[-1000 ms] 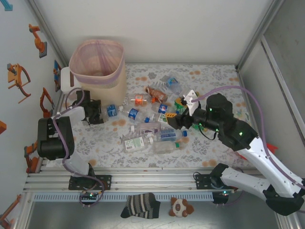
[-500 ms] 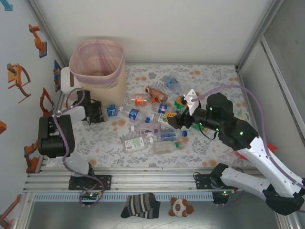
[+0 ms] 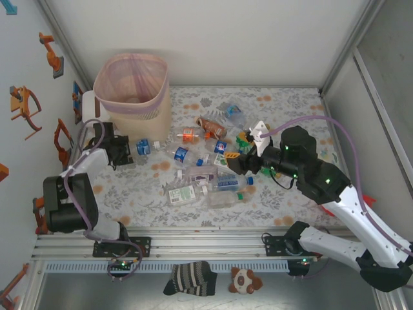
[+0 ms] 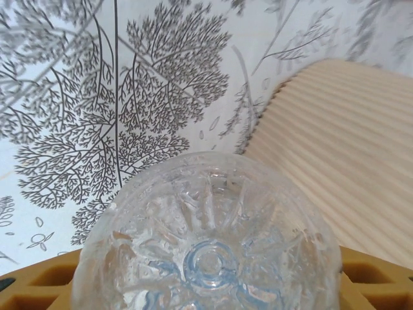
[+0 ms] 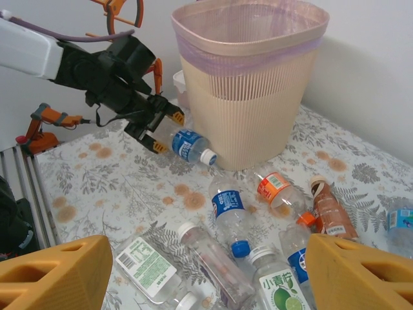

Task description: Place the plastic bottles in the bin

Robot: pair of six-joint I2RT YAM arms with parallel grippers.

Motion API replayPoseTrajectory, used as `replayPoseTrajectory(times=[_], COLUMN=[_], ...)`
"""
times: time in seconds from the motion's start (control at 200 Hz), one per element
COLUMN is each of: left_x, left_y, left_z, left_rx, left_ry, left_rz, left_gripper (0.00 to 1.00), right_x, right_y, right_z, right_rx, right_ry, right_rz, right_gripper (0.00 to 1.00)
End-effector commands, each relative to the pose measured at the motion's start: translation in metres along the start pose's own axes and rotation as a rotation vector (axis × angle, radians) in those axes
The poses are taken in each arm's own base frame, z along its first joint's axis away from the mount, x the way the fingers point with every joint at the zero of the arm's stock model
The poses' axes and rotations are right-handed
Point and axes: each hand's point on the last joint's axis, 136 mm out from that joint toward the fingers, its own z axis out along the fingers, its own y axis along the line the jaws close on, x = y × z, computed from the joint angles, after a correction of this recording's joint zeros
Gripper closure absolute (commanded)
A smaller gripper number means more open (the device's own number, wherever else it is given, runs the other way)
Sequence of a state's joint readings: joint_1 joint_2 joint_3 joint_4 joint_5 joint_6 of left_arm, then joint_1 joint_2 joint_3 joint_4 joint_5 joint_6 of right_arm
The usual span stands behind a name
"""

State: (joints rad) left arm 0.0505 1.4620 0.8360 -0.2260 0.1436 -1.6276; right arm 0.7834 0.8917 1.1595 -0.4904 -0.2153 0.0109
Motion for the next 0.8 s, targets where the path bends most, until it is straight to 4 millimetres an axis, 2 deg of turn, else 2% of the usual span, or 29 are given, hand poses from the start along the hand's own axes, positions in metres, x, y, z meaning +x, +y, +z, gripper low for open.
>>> replayPoseTrajectory(times=[0.0, 0.255, 0.631, 0.691, 0.796], left_x=[-0.011, -0.028, -0.024, -0.02, -0.01], left_y=[0.001, -0.029, -0.072, -0.08, -0.094], left_z=[-0.018, -0.063, -0.143, -0.157, -0.181], left_rx=[0.031, 0.23, 0.419, 0.454, 0.509], left_ry=[-0.051, -0.134, -0.276, -0.296, -0.313], left_rz=[0.069, 0.253, 0.605, 0.66, 0.77], left_gripper=[0.42, 0.43, 0.57, 0.63, 0.65], right_x=[-0.012, -0.012, -0.011, -0.011, -0.012], right_y=[0.002, 0.002, 0.002, 0.002, 0.002], right_z=[-0.009, -0.009, -0.004, -0.002, 0.001], right_rx=[0.004, 0.003, 0.001, -0.001, -0.004], right_ry=[-0.039, -0.043, -0.036, -0.033, -0.03], right_rz=[0.005, 0.005, 0.006, 0.007, 0.004], right_gripper=[0.23, 0.23, 0.23, 0.23, 0.23])
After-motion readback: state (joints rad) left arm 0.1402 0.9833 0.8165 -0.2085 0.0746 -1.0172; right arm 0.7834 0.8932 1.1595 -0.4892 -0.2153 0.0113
